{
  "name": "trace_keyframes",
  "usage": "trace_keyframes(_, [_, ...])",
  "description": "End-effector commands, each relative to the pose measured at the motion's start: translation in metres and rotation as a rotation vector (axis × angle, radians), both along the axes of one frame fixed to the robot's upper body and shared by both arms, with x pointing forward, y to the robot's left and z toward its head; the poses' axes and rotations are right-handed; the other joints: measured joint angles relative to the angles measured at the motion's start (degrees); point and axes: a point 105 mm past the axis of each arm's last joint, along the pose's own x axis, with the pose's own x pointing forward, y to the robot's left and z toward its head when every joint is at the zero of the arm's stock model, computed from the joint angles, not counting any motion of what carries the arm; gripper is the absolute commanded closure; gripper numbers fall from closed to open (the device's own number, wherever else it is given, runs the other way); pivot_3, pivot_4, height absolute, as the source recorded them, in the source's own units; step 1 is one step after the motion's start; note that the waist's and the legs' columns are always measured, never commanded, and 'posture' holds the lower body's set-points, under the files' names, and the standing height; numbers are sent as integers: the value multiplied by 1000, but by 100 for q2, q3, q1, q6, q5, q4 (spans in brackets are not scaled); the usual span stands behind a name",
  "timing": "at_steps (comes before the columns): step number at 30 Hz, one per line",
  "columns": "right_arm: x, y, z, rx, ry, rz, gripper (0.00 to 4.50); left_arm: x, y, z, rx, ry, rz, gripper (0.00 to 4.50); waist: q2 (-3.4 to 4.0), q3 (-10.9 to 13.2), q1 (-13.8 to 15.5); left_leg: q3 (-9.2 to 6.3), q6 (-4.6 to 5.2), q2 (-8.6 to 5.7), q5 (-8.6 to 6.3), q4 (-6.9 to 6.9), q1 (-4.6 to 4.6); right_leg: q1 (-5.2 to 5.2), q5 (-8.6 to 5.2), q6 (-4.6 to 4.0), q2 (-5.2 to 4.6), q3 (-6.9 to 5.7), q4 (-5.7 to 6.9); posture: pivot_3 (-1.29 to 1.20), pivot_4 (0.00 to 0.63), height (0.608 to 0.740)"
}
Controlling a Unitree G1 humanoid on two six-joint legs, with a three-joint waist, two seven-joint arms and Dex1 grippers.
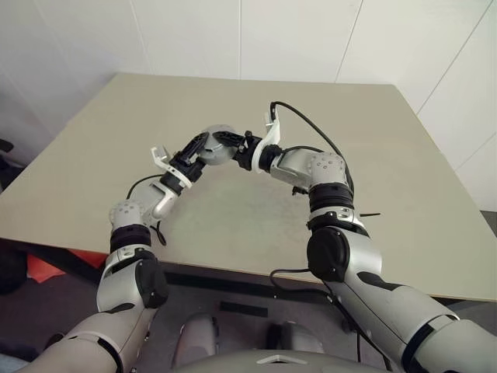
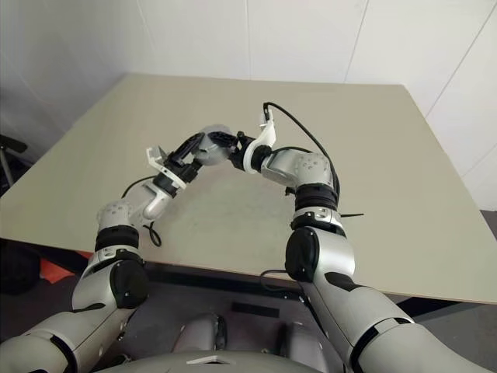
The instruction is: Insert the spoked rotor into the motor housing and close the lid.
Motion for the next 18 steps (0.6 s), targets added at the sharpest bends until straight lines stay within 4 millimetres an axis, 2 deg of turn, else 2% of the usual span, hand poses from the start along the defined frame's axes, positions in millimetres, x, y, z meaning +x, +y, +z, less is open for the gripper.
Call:
trace_keyframes(1, [1,1,32,72,-101,0,2367,2,-3,9,18,-35,-5,2327,0,0,1,0,0,0,0,0,0,0,0,0,0,0,0,0,0,740])
trace_keyframes(10, [1,0,29,43,-126,2,2367,5,-1,8,20,-22,12,2327,0,0,8,0,0,0,0,0,0,0,0,0,0,0,0,0,0,740])
trace_keyframes(17, [9,-2,21,-61,-172,-53,185,7,2,3,34,-1,32,2327,0,0,5,0,0,0,0,1,0,0,0,0,0,0,2,0,0,740])
trace_keyframes(18, [9,-2,20,-72,-181,-57,185,7,2,2,37,1,34,2327,0,0,2,0,0,-1,0,1,0,0,0,0,0,0,1,0,0,740])
